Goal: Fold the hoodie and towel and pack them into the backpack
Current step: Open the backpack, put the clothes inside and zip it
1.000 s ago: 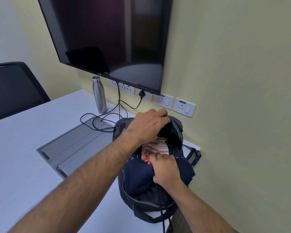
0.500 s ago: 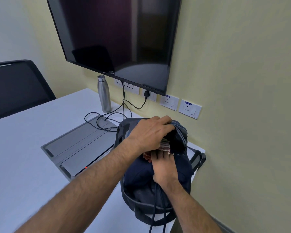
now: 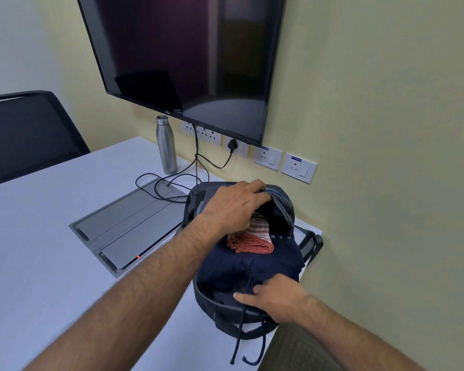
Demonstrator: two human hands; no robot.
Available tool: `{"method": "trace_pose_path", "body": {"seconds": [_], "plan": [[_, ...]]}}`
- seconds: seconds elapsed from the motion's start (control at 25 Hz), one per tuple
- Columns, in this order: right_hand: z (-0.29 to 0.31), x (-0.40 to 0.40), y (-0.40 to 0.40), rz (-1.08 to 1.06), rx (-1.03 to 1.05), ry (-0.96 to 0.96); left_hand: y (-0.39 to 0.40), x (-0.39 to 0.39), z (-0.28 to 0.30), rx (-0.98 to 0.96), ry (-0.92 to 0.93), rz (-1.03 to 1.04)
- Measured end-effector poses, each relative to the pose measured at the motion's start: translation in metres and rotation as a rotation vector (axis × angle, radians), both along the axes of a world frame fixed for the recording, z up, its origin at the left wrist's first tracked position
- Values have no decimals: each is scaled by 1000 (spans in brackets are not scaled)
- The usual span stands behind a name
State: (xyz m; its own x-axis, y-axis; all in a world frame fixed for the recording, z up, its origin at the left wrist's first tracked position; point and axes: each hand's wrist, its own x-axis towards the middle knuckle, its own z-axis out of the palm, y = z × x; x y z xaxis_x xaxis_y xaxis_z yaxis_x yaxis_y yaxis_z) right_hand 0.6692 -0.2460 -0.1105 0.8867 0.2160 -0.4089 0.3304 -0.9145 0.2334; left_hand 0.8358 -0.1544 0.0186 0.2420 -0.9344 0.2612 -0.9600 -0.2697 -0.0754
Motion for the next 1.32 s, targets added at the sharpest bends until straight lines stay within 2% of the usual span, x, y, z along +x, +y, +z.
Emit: {"method": "trace_pose_path", "body": {"seconds": [0.12,0.24,0.32,0.48,0.64,0.72,0.84,0.92,1.0,1.04,1.08,1.16,1.2,1.24,1.32], "plan": [[4,6,14,-100,86,-32,3,-2,-1,13,-4,12],[3,6,13,-528,251,-145,6,0,0,22,-9,24],[5,3,14,-783,191,-100,7,-1,0,24,-5,32],[10,3,23,-916,155,-93,7,-3,0,20,10,43],[14,4,35,-931,180,-66,9,-3,-2,26,17,44],[11,4,39,-881,197,-132,10,-4,-4,30,19,46],[-1,5,46,-567,314,-370,11,-5,-7,36,18,46],[-16,5,55,-372,411,-270,12,-5,-8,43,19,47],[-29,-1,62,-432,505,-95,12,-5,-8,44,18,46],[-33,-5,61,-493,575,-127,12,-5,-8,44,16,45],[-36,-10,57,-541,657,-290,12,-5,-8,44,13,45],[-37,-17,41,-630,710,-891,12,-5,-9,36,17,49],[-34,-20,33,-771,713,-1115,12,-5,-10,35,25,52],[-30,-23,22,-975,739,-1199,11,-6,-10,32,30,56],[-33,-26,3,-1421,817,-1015,9,-8,-12,25,41,66]]}}
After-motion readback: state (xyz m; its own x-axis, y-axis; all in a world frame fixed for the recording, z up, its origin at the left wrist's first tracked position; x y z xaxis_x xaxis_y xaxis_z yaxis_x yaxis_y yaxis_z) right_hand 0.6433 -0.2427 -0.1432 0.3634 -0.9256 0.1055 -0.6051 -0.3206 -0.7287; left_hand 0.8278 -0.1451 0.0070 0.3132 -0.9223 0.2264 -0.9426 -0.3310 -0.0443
